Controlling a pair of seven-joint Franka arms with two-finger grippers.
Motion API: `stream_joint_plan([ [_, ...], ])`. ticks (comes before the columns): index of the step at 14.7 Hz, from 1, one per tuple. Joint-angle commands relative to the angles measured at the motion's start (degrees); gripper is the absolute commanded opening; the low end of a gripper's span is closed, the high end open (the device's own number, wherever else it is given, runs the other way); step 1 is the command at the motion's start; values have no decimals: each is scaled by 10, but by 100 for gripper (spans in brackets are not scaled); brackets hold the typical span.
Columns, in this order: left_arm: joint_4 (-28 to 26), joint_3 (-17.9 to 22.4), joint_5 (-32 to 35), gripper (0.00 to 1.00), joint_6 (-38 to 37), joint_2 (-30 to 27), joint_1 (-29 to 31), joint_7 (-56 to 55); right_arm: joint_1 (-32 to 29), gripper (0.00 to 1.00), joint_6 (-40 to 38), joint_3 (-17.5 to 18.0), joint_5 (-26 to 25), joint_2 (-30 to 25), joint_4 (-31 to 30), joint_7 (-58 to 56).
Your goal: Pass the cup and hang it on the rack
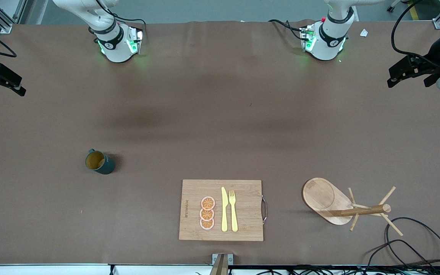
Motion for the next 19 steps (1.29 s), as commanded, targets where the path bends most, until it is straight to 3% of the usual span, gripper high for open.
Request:
stream_joint_plan([
  [1, 4, -1, 5, 100, -11, -6, 6, 10, 4, 100, 4, 0, -8, -6, -6, 10],
  [19, 3, -1, 5, 100, -12, -3, 16, 21, 4, 100, 5, 0, -8, -6, -6, 10],
])
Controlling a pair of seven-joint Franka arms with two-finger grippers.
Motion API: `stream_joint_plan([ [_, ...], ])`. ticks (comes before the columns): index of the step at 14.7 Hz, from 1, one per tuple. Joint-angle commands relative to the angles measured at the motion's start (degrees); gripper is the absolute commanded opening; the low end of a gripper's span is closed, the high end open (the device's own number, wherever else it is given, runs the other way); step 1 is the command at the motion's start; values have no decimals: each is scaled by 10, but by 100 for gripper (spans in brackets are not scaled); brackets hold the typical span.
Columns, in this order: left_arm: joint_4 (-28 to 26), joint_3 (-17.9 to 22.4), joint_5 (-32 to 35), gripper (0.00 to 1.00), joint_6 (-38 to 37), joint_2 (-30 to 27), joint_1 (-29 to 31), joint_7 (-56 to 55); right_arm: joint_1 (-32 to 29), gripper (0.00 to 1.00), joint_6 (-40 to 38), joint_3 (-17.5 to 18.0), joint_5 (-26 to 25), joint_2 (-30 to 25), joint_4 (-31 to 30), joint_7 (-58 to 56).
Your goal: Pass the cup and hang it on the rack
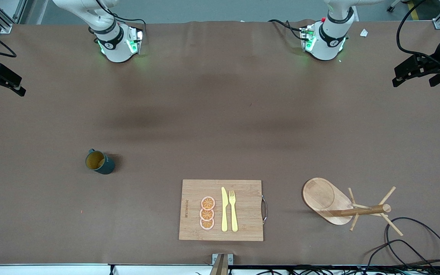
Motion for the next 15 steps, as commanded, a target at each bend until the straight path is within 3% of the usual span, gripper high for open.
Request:
stream_joint_plan([
  [1, 2, -1, 5, 100, -7, -2, 3, 3, 4, 100, 4, 0, -8, -6, -6, 10],
  [8, 4, -1, 15, 100, -5, -6, 12, 7, 4, 100, 8, 0, -8, 2, -1, 8],
  [15, 4, -3, 15, 100, -3, -3, 10, 6, 24, 100, 14, 1, -4, 100, 2, 6],
])
